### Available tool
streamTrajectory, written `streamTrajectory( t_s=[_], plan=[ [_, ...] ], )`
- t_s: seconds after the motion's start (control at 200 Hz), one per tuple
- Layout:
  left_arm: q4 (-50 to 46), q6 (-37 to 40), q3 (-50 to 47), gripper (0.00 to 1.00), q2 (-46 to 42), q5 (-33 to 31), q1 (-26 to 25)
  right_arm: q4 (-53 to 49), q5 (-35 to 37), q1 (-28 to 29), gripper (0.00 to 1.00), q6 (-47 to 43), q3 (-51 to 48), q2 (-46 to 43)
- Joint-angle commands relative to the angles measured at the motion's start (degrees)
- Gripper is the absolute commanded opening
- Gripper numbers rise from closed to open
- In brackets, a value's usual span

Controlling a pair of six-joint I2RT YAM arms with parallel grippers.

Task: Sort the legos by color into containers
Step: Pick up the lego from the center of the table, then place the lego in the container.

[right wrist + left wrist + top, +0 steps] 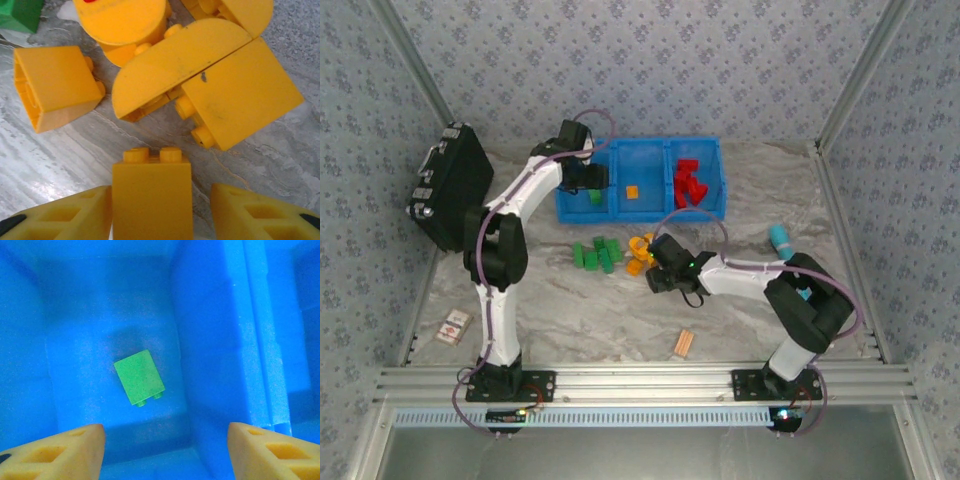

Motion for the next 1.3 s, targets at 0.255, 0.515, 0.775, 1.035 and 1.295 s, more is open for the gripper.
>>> streamTrajectory(
  t_s=[0.255,0.515,0.775,1.035,1.295],
  plan=[
    [-4.04,4.53,-5.46,0.66,-18.38,-1.62,-1.96,-2.31,0.30,-2.06,0.32,-0.67,2.04,1.21],
    [-0.80,7.00,-24.73,0.69,-33.53,-5.68,-2.48,-11.10,-2.42,-2.99,0.26,-1.75,6.49,-2.31],
    [-0.15,5.11,-40.59,0.69,-43.80,-10.88,-2.48,-14.55,-4.22,-5.18,0.27,-6.18,17.94,-3.77],
    [7.73,-0.93,-50.83,0.69,-44.33,-10.33,-2.48,-11.49,-3.34,-9.78,0.29,-11.47,36.08,9.90],
    [11.87,-4.75,-53.30,0.69,-38.80,-9.79,-2.44,-12.47,-3.86,-13.64,0.29,-12.87,52.66,23.85]
  ],
)
